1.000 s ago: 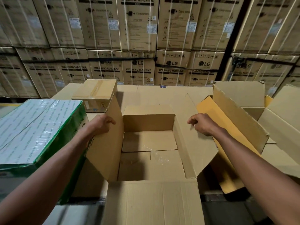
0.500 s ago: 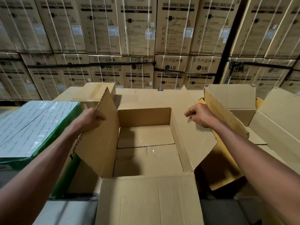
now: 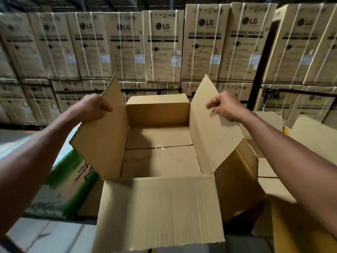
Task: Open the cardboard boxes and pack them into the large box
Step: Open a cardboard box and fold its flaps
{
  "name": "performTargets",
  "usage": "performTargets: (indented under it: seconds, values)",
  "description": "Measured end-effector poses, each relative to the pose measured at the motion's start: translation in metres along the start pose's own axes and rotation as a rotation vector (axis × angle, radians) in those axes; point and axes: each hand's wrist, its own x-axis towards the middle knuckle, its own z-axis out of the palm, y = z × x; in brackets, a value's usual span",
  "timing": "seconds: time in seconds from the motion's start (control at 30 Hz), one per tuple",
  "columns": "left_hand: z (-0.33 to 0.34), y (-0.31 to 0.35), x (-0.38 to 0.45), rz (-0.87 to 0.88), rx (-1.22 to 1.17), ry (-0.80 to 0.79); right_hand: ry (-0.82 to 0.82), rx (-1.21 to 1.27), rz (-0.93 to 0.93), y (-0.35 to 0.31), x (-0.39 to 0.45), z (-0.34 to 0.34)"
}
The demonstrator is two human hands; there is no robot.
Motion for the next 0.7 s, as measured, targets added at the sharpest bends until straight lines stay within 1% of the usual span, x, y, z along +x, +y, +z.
performTargets:
  seconds: [0.13, 0.4, 0.53, 0.7]
  values:
    - [-0.043, 0.018, -0.01, 0.028, 0.027, 0.036, 0.033, 0.041, -0.004, -0.015, -0.017, -0.041]
    - [-0.101, 0.057, -0.043, 0.107, -0.039, 0.098, 0.104, 0.043, -0.017, -0.035, -0.068, -0.117]
    - [-0.129, 0.076, -0.061, 0.09, -0.088, 0.136, 0.129, 0.059, -0.014, -0.036, -0.091, -0.163]
    - [-0.159, 0.109, -0.071, 0.135, -0.131, 0.122, 0.172, 0.055, -0.029, -0.033, -0.117, -0.222]
